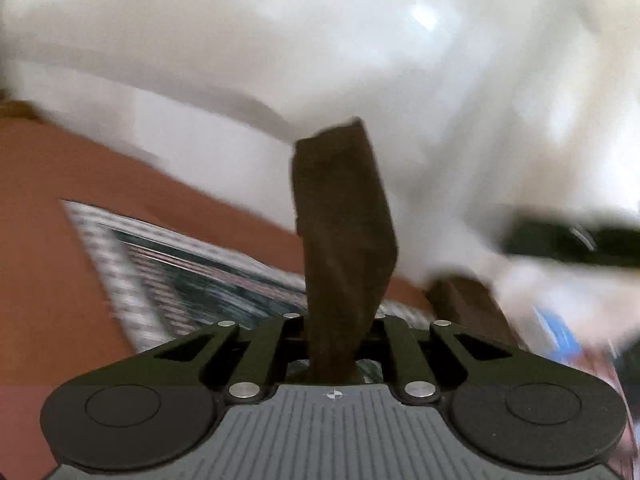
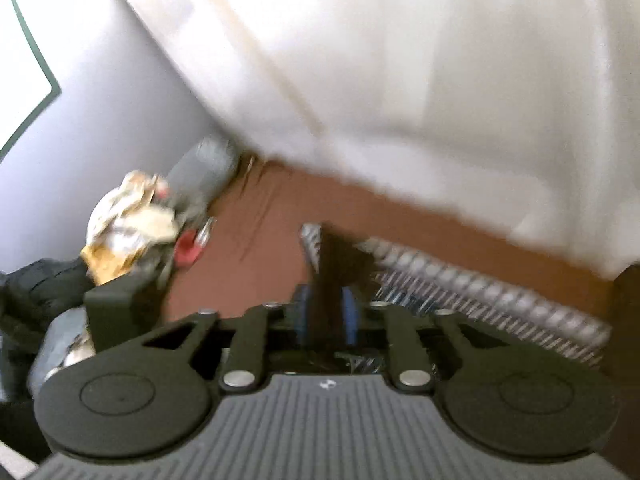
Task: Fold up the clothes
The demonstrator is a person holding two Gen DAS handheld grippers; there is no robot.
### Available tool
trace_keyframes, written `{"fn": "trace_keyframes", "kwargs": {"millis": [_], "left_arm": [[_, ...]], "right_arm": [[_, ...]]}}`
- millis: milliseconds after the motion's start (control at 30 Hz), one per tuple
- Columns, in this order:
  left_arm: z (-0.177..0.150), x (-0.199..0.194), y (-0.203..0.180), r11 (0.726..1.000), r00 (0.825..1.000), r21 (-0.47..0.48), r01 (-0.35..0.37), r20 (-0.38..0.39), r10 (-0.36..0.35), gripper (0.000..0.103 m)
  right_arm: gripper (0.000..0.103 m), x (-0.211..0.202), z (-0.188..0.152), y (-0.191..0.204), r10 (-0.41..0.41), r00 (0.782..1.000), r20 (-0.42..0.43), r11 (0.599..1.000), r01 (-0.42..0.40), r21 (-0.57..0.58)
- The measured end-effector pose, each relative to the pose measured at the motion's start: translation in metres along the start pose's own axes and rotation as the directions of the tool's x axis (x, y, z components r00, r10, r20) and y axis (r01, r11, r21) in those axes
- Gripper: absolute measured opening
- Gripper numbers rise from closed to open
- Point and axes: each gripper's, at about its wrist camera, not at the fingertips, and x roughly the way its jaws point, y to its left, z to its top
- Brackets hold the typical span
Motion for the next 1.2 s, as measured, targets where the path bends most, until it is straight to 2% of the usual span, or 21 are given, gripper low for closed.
{"fn": "trace_keyframes", "kwargs": {"millis": [67, 100, 167, 233, 333, 433, 500, 533, 567, 600, 667, 833, 933, 1033, 1167, 1200], "left_arm": [[0.009, -0.032, 0.022, 0.992, 0.99, -0.078, -0.096, 0.095, 0.103, 0.007], [0.014, -0.049, 0.035, 0.981, 0.975, -0.121, -0.155, 0.14, 0.171, 0.007], [0.015, -0.07, 0.052, 0.953, 0.948, -0.189, -0.236, 0.17, 0.268, 0.007], [0.012, -0.088, 0.067, 0.916, 0.914, -0.243, -0.318, 0.178, 0.364, 0.007], [-0.004, -0.095, 0.081, 0.864, 0.876, -0.26, -0.432, 0.107, 0.47, 0.008], [-0.024, -0.09, 0.097, 0.82, 0.86, -0.278, -0.5, -0.043, 0.509, 0.01], [-0.035, -0.091, 0.101, 0.809, 0.848, -0.257, -0.528, -0.11, 0.518, 0.015], [-0.04, -0.091, 0.103, 0.804, 0.841, -0.245, -0.541, -0.143, 0.522, 0.021], [-0.045, -0.093, 0.103, 0.805, 0.834, -0.218, -0.551, -0.158, 0.528, 0.04], [-0.05, -0.095, 0.103, 0.806, 0.827, -0.191, -0.56, -0.171, 0.535, 0.044], [-0.052, -0.103, 0.103, 0.813, 0.823, -0.138, -0.565, -0.169, 0.543, 0.05], [-0.051, -0.126, 0.099, 0.841, 0.829, -0.008, -0.541, -0.172, 0.532, 0.069], [-0.046, -0.143, 0.094, 0.846, 0.833, 0.028, -0.533, -0.158, 0.53, 0.069], [-0.05, -0.16, 0.075, 0.854, 0.85, 0.18, -0.488, -0.124, 0.512, 0.075], [-0.063, -0.166, 0.062, 0.83, 0.869, 0.36, -0.426, -0.093, 0.486, 0.077], [-0.068, -0.162, 0.064, 0.817, 0.872, 0.407, -0.409, -0.089, 0.481, 0.078]], "right_arm": [[0.029, -0.028, -0.006, -0.007, -0.05, 0.997, 0.062, 0.999, 0.049, 0.022], [0.029, -0.041, -0.009, -0.01, -0.077, 0.993, 0.088, 0.997, 0.074, 0.034], [0.031, -0.05, -0.031, -0.027, -0.144, 0.989, 0.04, 0.988, 0.142, 0.065], [0.031, -0.049, -0.058, -0.046, -0.21, 0.977, -0.046, 0.968, 0.214, 0.13], [0.031, -0.043, -0.099, -0.062, -0.243, 0.96, -0.141, 0.946, 0.267, 0.186], [0.031, -0.033, -0.134, -0.069, -0.237, 0.944, -0.228, 0.931, 0.288, 0.224], [0.031, -0.027, -0.149, -0.065, -0.239, 0.934, -0.266, 0.932, 0.298, 0.206], [0.031, -0.024, -0.156, -0.063, -0.24, 0.929, -0.283, 0.933, 0.301, 0.198], [0.031, -0.024, -0.157, -0.06, -0.233, 0.931, -0.282, 0.936, 0.294, 0.194], [0.031, -0.024, -0.158, -0.057, -0.227, 0.932, -0.281, 0.939, 0.286, 0.19], [0.031, -0.024, -0.159, -0.051, -0.215, 0.936, -0.278, 0.946, 0.271, 0.181], [0.033, -0.023, -0.152, -0.033, -0.153, 0.958, -0.244, 0.97, 0.192, 0.146], [0.035, -0.015, -0.158, -0.011, -0.072, 0.969, -0.235, 0.988, 0.102, 0.119], [0.035, -0.003, -0.167, 0.01, 0.009, 0.974, -0.226, 0.994, 0.016, 0.107], [0.036, 0.011, -0.173, 0.037, 0.066, 0.97, -0.233, 0.993, -0.041, 0.112], [0.042, 0.013, -0.171, 0.044, 0.051, 0.972, -0.228, 0.995, -0.031, 0.09]]}}
